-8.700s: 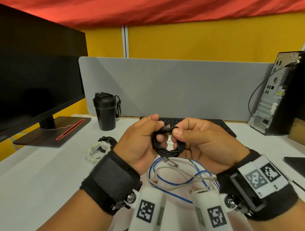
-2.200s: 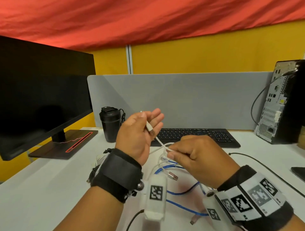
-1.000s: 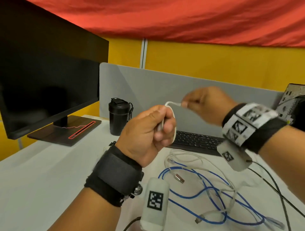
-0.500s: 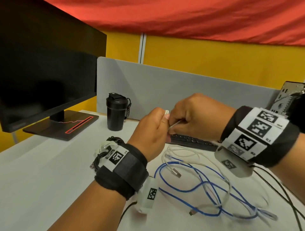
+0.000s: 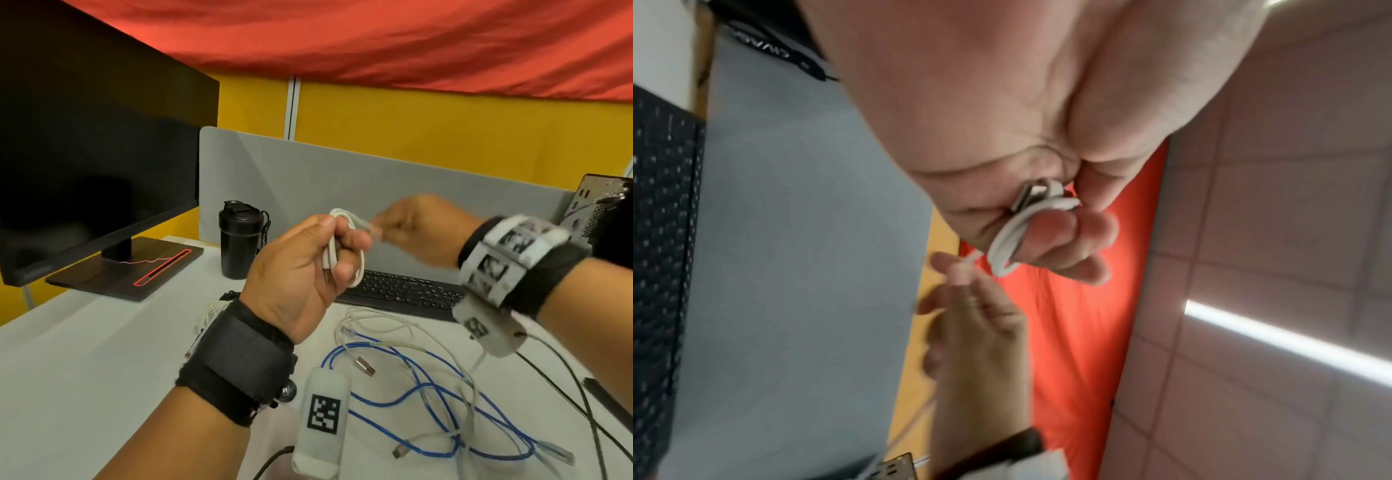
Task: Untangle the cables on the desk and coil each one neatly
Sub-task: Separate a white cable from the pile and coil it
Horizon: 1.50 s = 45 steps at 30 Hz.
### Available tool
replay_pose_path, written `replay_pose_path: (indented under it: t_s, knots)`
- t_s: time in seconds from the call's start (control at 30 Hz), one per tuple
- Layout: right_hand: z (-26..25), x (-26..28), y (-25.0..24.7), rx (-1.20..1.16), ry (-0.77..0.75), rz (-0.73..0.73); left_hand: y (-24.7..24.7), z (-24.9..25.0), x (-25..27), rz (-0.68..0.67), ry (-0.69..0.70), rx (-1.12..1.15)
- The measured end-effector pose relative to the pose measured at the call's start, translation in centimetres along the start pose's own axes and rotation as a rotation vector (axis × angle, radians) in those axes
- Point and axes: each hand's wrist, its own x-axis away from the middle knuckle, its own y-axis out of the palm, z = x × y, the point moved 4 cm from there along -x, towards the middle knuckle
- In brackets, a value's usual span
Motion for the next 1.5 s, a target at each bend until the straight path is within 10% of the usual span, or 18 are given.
replay_pose_path:
  t_s: [0.17, 0.33, 0.53, 0.8, 1.5]
  knots:
    - [-5.5, 5.1, 5.5, 0.059, -0.220, -0.226, -1.5, 0.5, -0.3, 0.237, 0.143, -0.662]
    - [-6.4, 4.5, 1.2, 0.012, -0.232, -0.142, -1.8, -1.1, -0.2, 0.037, 0.146, -1.298]
    - [-3.5, 1.9, -2.4, -0.094, -0.127, 0.076, -2.1, -1.4, -0.5, 0.003, -0.148, -0.886]
    - [3.0, 0.9, -3.9, -0.360, 0.061, 0.299, -3.0, 0.0, -0.2, 0.002, -0.149, -0.347]
    - [10.4, 3.8, 0.1, -0.256, 0.343, 0.218, -6.9, 1.2, -1.2, 0.300, -0.089, 0.168]
